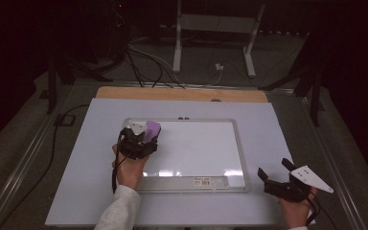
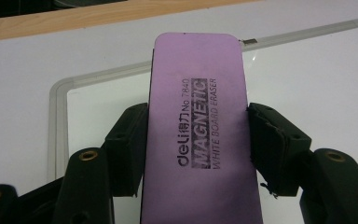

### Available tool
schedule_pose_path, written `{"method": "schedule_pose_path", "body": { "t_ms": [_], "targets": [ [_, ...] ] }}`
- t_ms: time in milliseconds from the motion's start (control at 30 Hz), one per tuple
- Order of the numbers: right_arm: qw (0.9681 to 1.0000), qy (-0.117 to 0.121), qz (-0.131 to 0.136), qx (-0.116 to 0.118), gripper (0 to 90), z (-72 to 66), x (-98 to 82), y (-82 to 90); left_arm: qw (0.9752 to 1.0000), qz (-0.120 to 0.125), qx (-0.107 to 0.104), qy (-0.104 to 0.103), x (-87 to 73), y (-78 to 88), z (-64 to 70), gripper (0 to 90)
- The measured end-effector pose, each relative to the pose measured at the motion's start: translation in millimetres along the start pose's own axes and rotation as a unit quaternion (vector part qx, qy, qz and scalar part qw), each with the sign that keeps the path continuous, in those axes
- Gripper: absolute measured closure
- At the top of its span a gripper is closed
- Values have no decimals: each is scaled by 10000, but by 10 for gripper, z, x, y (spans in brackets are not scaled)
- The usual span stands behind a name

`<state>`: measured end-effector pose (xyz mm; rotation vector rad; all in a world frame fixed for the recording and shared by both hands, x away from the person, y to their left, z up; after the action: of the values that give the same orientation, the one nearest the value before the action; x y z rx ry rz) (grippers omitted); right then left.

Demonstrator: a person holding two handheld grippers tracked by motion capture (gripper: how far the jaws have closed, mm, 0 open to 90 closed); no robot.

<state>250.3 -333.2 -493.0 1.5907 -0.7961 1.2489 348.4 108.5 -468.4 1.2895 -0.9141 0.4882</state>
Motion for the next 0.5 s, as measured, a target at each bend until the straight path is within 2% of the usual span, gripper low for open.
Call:
{"method": "schedule_pose_path", "body": {
  "t_ms": [500],
  "targets": [
    [10000, -2, 12, -3, 6, 3, 3, 9, 10000, -1, 29, -4, -88, 141, -15, 420]
  ]
}}
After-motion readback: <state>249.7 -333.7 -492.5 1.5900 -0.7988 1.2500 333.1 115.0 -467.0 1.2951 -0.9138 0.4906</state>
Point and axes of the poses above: each handheld gripper's, and its own axes: y roughly backward along the jaws, x roughly out of its top, z roughly to its right, the point moved 3 cm from there along -y, roughly forward along the jaws, and after that the axes turned 3 degrees about z, right-handed, at the moved point
